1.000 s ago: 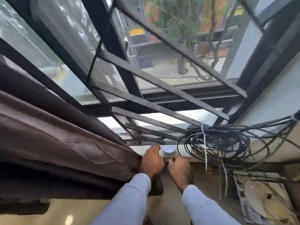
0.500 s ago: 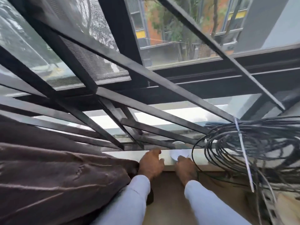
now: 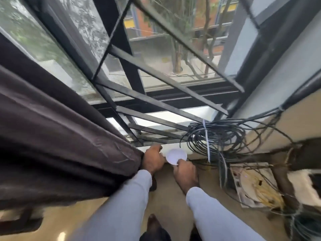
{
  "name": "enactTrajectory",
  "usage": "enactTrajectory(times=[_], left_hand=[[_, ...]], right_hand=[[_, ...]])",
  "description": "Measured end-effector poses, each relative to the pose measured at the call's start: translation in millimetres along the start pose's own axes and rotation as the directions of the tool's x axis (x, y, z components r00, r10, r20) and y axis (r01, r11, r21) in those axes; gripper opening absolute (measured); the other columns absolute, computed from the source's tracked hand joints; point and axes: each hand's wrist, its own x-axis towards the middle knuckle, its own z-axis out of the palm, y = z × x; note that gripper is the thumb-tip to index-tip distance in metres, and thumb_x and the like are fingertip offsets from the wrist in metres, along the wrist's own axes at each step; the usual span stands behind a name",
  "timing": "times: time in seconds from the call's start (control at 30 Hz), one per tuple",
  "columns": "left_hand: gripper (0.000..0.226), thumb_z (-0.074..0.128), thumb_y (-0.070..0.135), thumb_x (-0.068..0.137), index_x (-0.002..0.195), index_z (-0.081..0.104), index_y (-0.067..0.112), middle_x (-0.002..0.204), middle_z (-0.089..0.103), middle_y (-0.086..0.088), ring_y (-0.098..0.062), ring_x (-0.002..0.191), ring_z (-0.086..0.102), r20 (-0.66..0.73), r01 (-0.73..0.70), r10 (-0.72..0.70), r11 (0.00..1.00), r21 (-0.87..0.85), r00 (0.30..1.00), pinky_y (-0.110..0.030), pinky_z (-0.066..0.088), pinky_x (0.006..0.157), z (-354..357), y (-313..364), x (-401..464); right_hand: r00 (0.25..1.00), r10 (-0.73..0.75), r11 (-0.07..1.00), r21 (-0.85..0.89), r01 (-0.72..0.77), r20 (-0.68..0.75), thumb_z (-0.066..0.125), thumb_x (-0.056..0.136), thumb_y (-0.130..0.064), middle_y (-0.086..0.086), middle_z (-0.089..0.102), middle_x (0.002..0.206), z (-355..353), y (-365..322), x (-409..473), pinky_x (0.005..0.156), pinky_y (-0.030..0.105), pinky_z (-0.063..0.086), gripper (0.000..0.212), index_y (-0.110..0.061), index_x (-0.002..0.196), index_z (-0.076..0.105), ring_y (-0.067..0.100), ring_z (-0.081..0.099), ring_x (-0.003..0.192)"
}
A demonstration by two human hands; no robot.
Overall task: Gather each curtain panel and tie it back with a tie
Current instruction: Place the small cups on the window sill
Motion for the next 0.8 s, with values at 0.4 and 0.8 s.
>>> enactTrajectory(times=[0.4, 0.8], left_hand=[[0.011, 0.057, 0.030, 0.092, 0.100, 0.063, 0.025, 0.104, 0.075, -0.004, -0.030, 0.095, 0.067, -0.007, 0.039, -0.039, 0.997, -0.062, 0.999, -0.035, 0.056, 0.083, -68.5, 62.9, -203.5], [0.014, 0.061, 0.034, 0.095, 0.105, 0.068, 0.027, 0.112, 0.076, -0.005, -0.035, 0.102, 0.068, -0.251, 0.350, -0.386, 0.920, -0.176, 0.888, -0.040, 0.057, 0.087, -83.3, -72.9, -407.8]], right_hand=[[0.976, -0.214, 0.968, -0.127, 0.219, 0.050, 0.055, 0.086, -0.032, 0.020, 0.075, 0.099, -147.6, 24.3, -166.9, 0.077, 0.042, 0.057, 0.031, -0.012, 0.107, 0.067, 0.043, 0.071, 0.094], [0.679, -0.633, 0.654, -0.212, 0.726, 0.372, 0.055, 0.091, -0.040, 0.012, 0.076, 0.108, -106.9, -35.9, -279.9, 0.078, 0.040, 0.056, 0.030, -0.019, 0.112, 0.063, 0.039, 0.071, 0.098]])
